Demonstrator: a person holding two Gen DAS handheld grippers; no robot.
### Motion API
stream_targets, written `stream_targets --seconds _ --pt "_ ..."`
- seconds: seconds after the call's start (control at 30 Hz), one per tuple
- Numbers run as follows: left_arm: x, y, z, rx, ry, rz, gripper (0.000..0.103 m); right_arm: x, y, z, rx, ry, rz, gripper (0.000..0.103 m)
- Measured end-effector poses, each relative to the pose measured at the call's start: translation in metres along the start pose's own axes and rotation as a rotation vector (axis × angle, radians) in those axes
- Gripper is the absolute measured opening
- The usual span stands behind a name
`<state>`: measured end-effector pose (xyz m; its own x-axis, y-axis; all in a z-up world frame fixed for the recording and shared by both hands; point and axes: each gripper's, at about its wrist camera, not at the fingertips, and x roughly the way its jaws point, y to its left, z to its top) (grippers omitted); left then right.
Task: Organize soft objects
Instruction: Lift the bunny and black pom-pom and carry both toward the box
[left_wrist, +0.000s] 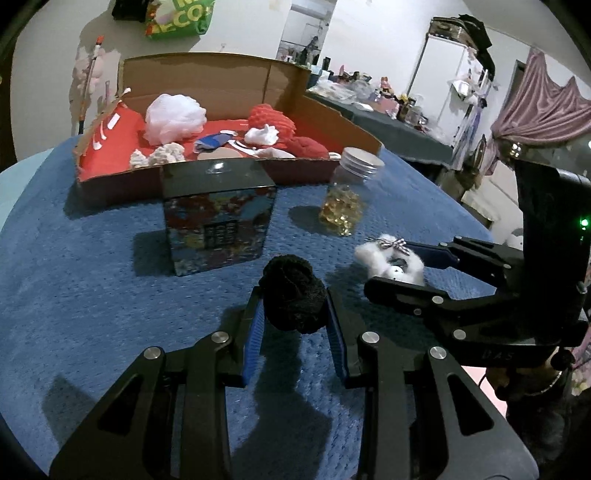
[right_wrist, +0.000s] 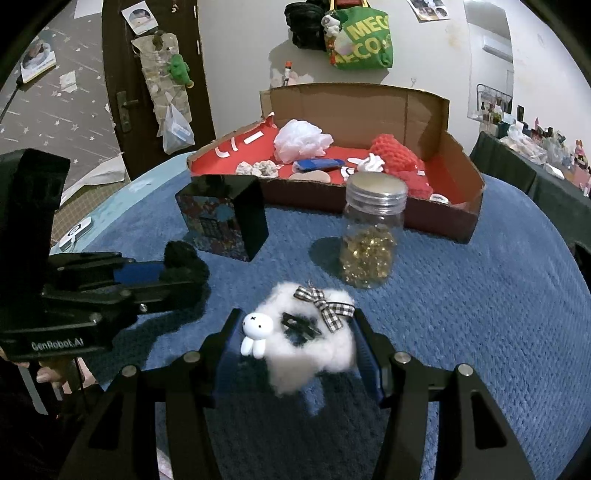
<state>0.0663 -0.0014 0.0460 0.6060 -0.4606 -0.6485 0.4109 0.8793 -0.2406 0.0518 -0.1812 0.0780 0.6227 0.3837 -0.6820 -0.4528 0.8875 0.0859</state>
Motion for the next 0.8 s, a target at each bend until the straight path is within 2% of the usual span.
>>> stream_targets --seconds 0.33,0.8 --pt "0.000 0.001 0.000 0.006 0.005 0.019 0.030 0.004 -0.003 -0.003 0.003 0.014 0.006 0.059" --pt "-0.018 0.045 0.007 -0.049 0.032 0.104 0.030 0.000 -0.039 -0.004 0.066 0.050 -0.066 0.059"
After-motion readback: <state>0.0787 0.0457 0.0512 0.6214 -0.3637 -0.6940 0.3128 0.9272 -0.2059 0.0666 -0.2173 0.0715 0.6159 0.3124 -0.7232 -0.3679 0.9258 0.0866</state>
